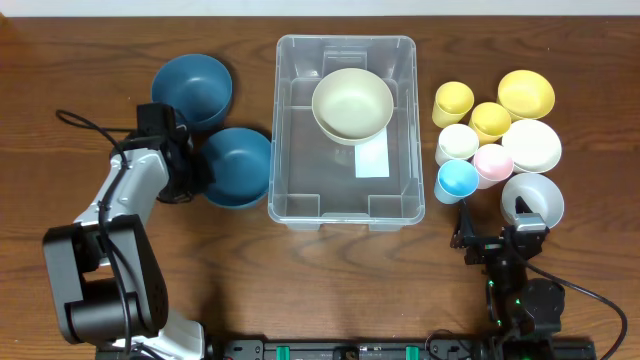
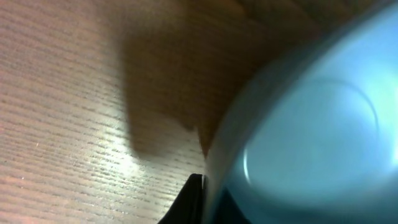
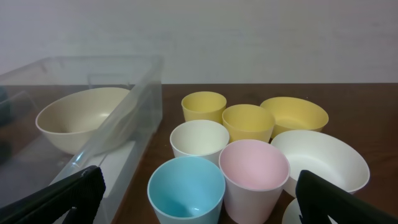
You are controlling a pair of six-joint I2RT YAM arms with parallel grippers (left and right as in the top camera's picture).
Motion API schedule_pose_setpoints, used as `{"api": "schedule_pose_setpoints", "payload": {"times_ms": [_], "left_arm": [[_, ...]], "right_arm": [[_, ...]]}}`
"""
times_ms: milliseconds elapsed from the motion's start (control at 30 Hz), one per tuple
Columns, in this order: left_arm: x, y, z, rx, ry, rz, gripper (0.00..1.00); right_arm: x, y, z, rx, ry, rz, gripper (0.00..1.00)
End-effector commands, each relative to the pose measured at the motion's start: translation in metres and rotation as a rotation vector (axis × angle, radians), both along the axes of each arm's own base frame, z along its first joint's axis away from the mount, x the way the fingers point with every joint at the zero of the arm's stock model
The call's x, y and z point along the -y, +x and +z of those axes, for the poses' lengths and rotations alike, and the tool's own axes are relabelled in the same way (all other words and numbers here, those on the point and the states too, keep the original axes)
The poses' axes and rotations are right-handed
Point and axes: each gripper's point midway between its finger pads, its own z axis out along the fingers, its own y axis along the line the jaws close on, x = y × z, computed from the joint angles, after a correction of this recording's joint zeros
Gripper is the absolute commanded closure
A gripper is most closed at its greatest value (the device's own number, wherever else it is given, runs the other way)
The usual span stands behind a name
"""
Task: Pack container
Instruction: 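Close the left gripper on the front teal bowl's rim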
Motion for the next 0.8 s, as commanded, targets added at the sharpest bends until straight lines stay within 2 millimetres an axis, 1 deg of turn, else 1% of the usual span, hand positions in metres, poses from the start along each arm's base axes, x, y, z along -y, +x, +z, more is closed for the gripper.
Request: {"api": "schedule_pose_setpoints", "payload": {"times_ms": [0, 100, 300, 500, 667, 767], "left_arm": [[-0.007, -0.005, 0.004, -0.010, 0.011, 0.017, 0.95], [-0.012, -0.007, 0.018, -0.008, 0.012, 0.032, 0.94], [-0.019, -0.010, 0.063, 0.062, 0.024, 0.056, 0.94], [-0.019, -0.009, 0.112, 0.215, 0.051, 0.060, 0.94], [-0.019, -0.008, 0.156, 0.369, 0.062, 0.100, 0.94], [-0.017, -0.006, 0.179, 0.455, 0.058, 0.121, 0.94]], "right_arm": [[0.000, 0.000, 0.000, 0.000, 0.013, 0.002, 0.01], [0.000, 0.000, 0.000, 0.000, 0.013, 0.002, 0.01], [0.000, 0.000, 0.000, 0.000, 0.013, 0.002, 0.01], [0.000, 0.000, 0.000, 0.000, 0.013, 0.001, 0.01], [0.000, 0.000, 0.000, 0.000, 0.013, 0.002, 0.01], [0.000, 0.000, 0.000, 0.000, 0.013, 0.002, 0.01]]}}
